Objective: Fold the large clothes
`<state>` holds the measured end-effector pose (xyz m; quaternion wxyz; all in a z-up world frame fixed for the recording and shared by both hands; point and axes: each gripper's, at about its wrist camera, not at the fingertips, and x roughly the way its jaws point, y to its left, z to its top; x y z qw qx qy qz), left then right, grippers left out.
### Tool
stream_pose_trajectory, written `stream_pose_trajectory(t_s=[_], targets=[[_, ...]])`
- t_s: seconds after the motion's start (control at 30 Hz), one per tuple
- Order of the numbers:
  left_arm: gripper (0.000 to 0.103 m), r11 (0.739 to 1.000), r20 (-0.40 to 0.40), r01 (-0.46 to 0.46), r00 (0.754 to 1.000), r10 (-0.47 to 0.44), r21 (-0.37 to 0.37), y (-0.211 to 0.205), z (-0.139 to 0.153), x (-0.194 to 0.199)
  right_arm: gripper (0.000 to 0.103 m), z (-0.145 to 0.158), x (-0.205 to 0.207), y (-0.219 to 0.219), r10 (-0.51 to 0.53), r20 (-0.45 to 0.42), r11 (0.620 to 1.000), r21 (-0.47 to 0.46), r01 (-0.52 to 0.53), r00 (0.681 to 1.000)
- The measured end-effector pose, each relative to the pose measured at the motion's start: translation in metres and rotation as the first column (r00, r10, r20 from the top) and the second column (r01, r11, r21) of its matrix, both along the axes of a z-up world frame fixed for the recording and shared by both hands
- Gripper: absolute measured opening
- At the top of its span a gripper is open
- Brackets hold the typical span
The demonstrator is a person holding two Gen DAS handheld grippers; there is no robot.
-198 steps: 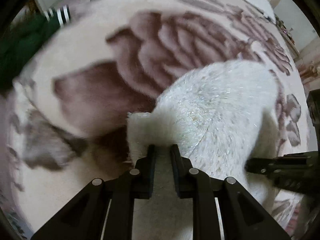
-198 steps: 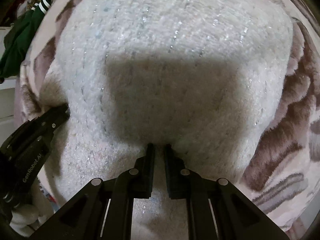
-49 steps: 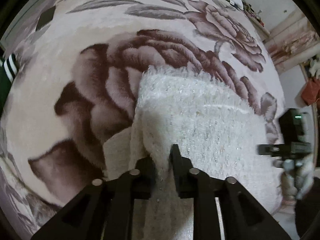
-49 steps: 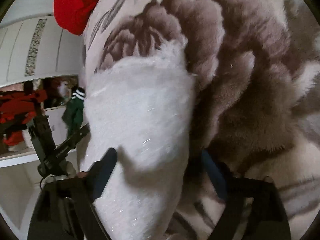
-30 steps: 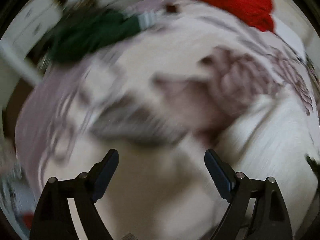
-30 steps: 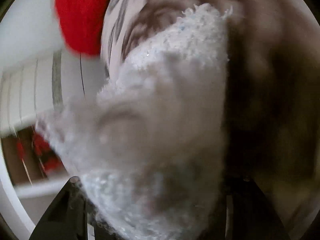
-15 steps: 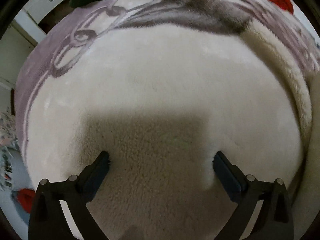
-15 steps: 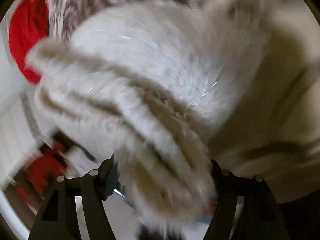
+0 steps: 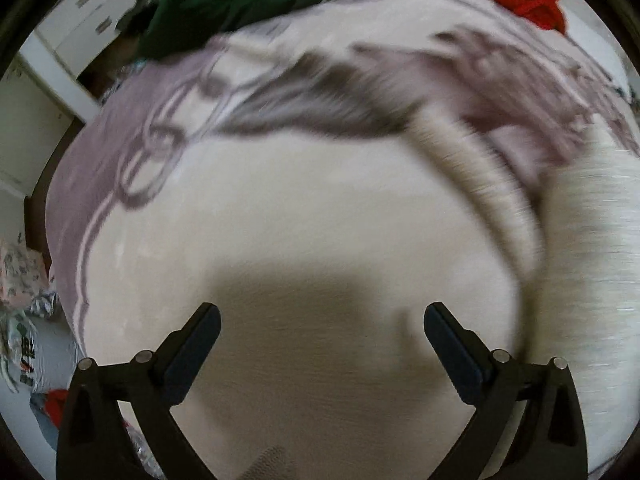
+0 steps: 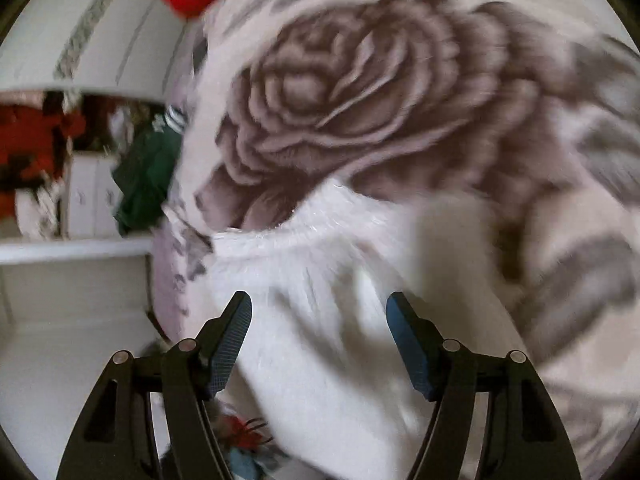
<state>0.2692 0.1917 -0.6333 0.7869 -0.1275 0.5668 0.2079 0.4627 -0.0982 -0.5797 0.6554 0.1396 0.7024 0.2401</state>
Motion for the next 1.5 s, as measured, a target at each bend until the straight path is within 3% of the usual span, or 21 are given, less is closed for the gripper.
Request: stream_pose_trajectory(t_s=[0.07,0.1,0.13,0.23,0.37,0.47,0.63,0.73,0.8,0.9,1.0,1.1,1.13,1.17,1.2,1.33,1.43,1.5], targets=[[0.103,0.998,0.035,0.051,0.998,-0.052,0.028,-0.022,0.019,0.008,0.031,-0.003,-0.008,0.009,0.023,0.034,0.999,-0.048,-0.021,0.999],[0.103,0.995,0.05,0.079,0.995,-0.082,0.054,-0.037,0.029,0.016,0.021,0.002,-0.016,0.008,0.025,0.05,0.998,-0.056,-0.022,0.998],[0.103,0.991,0.064,0.106,0.992,-0.112,0.08,-0.047,0.039,0.02,0.018,0.014,-0.024,-0.003,-0.011,0.078,0.999,-0.049,0.015,0.997],[0.103,0.976,0.079,0.162,0.981,-0.175,0.143,-0.064,0.061,0.019,0.016,0.051,-0.035,-0.042,-0.128,0.082,0.992,0.011,0.128,0.988],[0.103,0.966,0.123,0.221,0.963,-0.238,0.138,-0.085,0.087,0.029,0.016,0.091,-0.048,-0.066,-0.21,0.096,0.977,0.056,0.205,0.973],[0.103,0.952,0.123,0.262,0.951,-0.282,0.161,-0.1,0.097,0.04,0.016,0.095,-0.047,-0.082,-0.251,0.113,0.968,0.027,0.25,0.961],[0.103,0.952,0.101,0.257,0.956,-0.276,0.168,-0.096,0.109,0.047,0.015,0.059,-0.033,-0.106,-0.288,0.126,0.948,-0.101,0.301,0.949],[0.103,0.967,0.085,0.173,0.978,-0.191,0.187,-0.073,0.108,0.045,0.013,-0.005,-0.022,-0.107,-0.256,0.12,0.931,-0.239,0.278,0.959],[0.103,0.975,0.048,0.128,0.989,-0.139,0.182,-0.06,0.1,0.045,0.013,-0.046,-0.023,-0.104,-0.264,0.065,0.924,-0.268,0.272,0.962],[0.103,0.989,0.014,0.083,0.996,-0.086,0.122,-0.047,0.088,0.041,0.013,-0.051,-0.02,-0.089,-0.205,0.108,0.935,-0.271,0.227,0.973],[0.103,0.991,0.031,0.113,0.993,-0.115,0.072,-0.06,0.078,0.04,0.013,-0.045,-0.013,-0.093,-0.203,0.04,0.958,-0.197,0.207,0.978],[0.103,0.975,0.009,0.214,0.977,-0.215,0.067,-0.09,0.051,0.045,0.02,-0.036,-0.007,-0.099,-0.156,-0.066,0.979,-0.14,0.145,0.986],[0.103,0.971,0.004,0.23,0.973,-0.23,0.061,-0.095,0.043,0.045,0.029,-0.029,-0.005,-0.1,-0.133,-0.085,0.984,-0.133,0.121,0.987],[0.103,0.968,-0.003,0.244,0.97,-0.244,0.051,-0.099,0.036,0.046,0.036,-0.019,-0.003,-0.1,-0.109,-0.084,0.985,-0.144,0.096,0.991],[0.103,0.966,-0.007,0.254,0.967,-0.254,0.04,-0.102,0.03,0.046,0.05,-0.009,-0.002,-0.097,-0.082,-0.071,0.986,-0.154,0.07,0.994],[0.103,0.976,0.03,0.217,0.976,-0.217,-0.015,-0.094,0.024,0.042,0.069,0.041,0.001,-0.055,0.129,0.031,0.987,-0.104,-0.125,0.991],[0.103,0.985,0.035,0.161,0.987,-0.159,-0.062,-0.081,0.019,0.041,0.076,0.055,0.003,0.011,0.366,0.095,0.929,-0.099,-0.357,0.926],[0.103,0.99,0.036,0.119,0.993,-0.116,-0.077,-0.073,0.018,0.037,0.076,0.047,0.004,0.056,0.506,0.118,0.861,-0.134,-0.491,0.854]])
